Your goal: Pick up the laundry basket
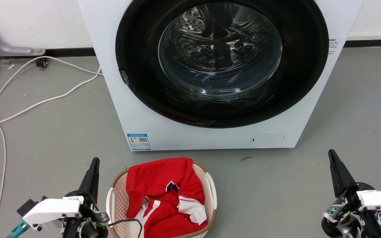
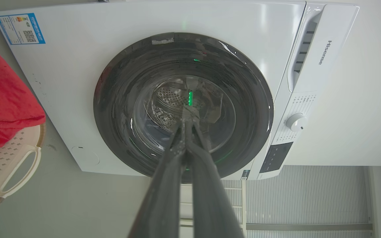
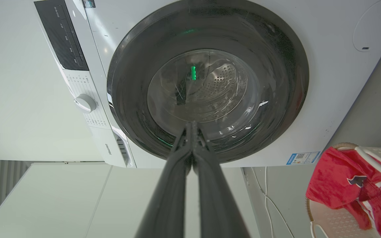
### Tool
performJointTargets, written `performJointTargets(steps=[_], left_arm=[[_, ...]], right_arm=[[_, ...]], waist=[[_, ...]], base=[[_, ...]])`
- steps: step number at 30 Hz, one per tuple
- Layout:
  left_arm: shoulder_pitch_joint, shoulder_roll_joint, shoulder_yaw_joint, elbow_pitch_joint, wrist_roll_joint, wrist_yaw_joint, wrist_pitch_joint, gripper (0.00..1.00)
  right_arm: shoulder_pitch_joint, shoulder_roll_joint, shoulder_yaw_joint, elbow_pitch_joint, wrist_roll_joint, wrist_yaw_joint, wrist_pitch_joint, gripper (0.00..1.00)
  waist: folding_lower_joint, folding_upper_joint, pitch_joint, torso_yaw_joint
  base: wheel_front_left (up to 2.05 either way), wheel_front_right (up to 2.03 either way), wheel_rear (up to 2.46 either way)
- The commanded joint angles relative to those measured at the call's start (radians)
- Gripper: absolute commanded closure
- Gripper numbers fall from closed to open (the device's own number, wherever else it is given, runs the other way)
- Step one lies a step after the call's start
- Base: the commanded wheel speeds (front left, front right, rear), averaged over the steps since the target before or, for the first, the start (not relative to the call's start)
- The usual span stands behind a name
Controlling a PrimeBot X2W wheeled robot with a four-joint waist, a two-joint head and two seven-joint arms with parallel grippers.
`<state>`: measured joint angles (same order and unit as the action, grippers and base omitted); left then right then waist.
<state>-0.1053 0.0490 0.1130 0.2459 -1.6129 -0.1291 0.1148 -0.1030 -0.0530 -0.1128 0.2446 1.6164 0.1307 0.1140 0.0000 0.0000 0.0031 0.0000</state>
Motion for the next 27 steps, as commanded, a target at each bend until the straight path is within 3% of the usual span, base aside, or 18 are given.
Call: performJointTargets(steps=[1, 27], left_arm=[[-0.008, 0.002, 0.002, 0.001, 0.000, -0.004, 0.002, 1.00], [-0.008, 0.002, 0.002, 0.001, 0.000, -0.004, 0.002, 1.00]], right_arm=[[-0.011, 0.002, -0.001, 0.001, -0.005, 0.000, 0.002, 1.00], [-0.011, 0.003, -0.002, 0.001, -0.006, 0.000, 0.002, 1.00]], waist=[[0.0000, 0.0000, 0.000, 0.000], [0.0000, 0.0000, 0.000, 0.000]], base=[[0.00, 0.00, 0.00], [0.00, 0.00, 0.00]])
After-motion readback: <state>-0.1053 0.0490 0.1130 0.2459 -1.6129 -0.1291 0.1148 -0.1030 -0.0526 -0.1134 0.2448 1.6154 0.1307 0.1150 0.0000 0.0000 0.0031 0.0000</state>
